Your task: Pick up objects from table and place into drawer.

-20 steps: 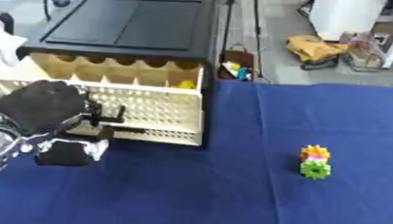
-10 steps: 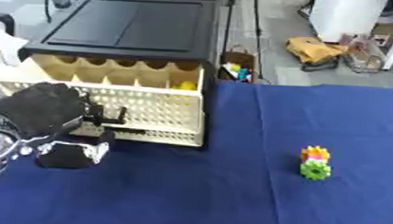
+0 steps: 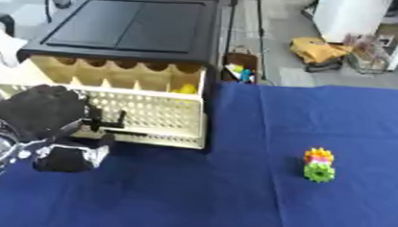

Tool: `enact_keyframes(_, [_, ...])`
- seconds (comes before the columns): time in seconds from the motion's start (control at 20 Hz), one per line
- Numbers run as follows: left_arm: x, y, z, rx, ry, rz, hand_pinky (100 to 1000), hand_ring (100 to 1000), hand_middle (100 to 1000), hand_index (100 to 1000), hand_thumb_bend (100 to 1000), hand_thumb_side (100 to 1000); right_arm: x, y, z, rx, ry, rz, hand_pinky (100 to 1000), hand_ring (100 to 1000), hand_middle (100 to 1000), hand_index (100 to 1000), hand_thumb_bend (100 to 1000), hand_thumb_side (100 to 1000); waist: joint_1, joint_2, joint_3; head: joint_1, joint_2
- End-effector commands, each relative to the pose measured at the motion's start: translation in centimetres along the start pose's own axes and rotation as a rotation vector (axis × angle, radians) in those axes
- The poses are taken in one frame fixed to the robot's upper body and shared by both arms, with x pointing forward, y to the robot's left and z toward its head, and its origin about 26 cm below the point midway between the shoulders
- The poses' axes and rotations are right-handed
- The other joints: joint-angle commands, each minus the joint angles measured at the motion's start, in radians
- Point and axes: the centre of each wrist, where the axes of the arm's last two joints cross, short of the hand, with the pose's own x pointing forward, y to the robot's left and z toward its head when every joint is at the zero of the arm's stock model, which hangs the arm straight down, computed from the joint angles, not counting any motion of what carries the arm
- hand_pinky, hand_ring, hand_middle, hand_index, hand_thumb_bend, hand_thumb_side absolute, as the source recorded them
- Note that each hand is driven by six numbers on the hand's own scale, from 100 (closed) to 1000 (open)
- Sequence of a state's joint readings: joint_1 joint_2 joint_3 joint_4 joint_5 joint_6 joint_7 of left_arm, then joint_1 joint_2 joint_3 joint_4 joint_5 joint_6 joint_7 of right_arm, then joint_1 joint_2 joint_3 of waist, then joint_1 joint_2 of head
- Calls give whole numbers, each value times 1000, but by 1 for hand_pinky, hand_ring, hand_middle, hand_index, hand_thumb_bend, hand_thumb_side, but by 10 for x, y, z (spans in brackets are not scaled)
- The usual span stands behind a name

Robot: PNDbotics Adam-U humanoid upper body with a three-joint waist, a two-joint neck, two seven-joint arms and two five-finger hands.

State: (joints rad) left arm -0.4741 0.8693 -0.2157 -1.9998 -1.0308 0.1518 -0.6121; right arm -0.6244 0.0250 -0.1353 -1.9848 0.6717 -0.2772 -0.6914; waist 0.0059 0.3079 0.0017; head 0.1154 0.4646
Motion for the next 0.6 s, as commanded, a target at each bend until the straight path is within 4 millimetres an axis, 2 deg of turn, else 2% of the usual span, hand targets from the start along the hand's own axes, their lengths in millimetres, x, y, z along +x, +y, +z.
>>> enact_keyframes(0.05, [-6,-2,3,-23,16,-28,100,100,100,585,128,793,5,2,-6,-12,-26,-13,674,525,474,752,100,1000,2,-17,3,-2,-9])
enact_keyframes(0.6, [-7,-3,4,-22,29,-33,100,100,100,562,134,793,6,3,-6,-10,-25,-17,675,525,473,752,100,1000,2,-15,1,-1,-11])
